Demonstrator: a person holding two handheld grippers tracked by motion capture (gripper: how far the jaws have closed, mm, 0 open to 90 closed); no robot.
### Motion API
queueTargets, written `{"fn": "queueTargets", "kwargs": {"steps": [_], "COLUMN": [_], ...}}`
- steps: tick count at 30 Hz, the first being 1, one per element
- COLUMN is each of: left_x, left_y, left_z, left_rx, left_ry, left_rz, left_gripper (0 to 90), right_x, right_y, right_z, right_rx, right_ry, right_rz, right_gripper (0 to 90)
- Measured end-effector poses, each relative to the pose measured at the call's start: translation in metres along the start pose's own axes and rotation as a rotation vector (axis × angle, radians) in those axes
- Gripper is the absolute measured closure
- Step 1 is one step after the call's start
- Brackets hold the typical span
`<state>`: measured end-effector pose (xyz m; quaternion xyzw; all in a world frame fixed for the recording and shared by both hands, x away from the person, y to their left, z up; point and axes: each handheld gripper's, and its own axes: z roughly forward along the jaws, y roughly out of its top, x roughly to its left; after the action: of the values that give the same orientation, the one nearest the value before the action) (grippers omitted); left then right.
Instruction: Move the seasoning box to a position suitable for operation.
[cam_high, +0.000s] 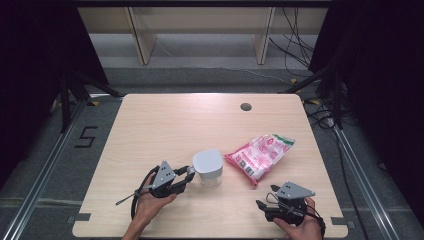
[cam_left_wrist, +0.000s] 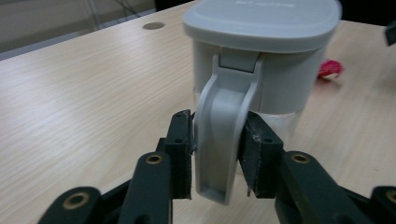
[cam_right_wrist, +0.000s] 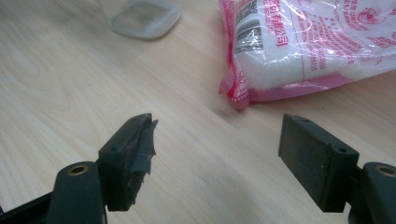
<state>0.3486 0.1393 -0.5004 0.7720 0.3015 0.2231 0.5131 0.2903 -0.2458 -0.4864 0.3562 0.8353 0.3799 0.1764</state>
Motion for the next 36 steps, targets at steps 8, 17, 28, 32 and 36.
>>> {"fn": "queueTargets", "kwargs": {"steps": [8, 17, 28, 32, 36], "left_x": [0.003, -0.001, -0.005, -0.005, -0.003], "left_y": [0.0, 0.003, 0.005, 0.003, 0.002], "left_z": [0.003, 0.007, 0.011, 0.013, 0.013], "left_rx": [-0.003, 0.001, 0.001, -0.003, -0.012], "left_ry": [0.057, 0.061, 0.037, 0.03, -0.005], "left_rz": [-0.024, -0.02, -0.015, -0.03, -0.074], "left_gripper": [70.5, 70.6, 70.0, 69.5, 64.4], "right_x": [0.002, 0.001, 0.0, -0.001, -0.002], "right_y": [0.0, 0.0, 0.0, -0.001, -0.002], "right_z": [0.0, 0.001, 0.0, 0.0, 0.0], "right_rx": [-0.003, 0.002, -0.007, -0.012, -0.005], "right_ry": [-0.022, -0.005, -0.024, -0.018, -0.014], "right_rz": [0.016, 0.014, 0.012, 0.017, 0.044], "right_gripper": [27.4, 27.5, 27.5, 27.4, 27.4]}}
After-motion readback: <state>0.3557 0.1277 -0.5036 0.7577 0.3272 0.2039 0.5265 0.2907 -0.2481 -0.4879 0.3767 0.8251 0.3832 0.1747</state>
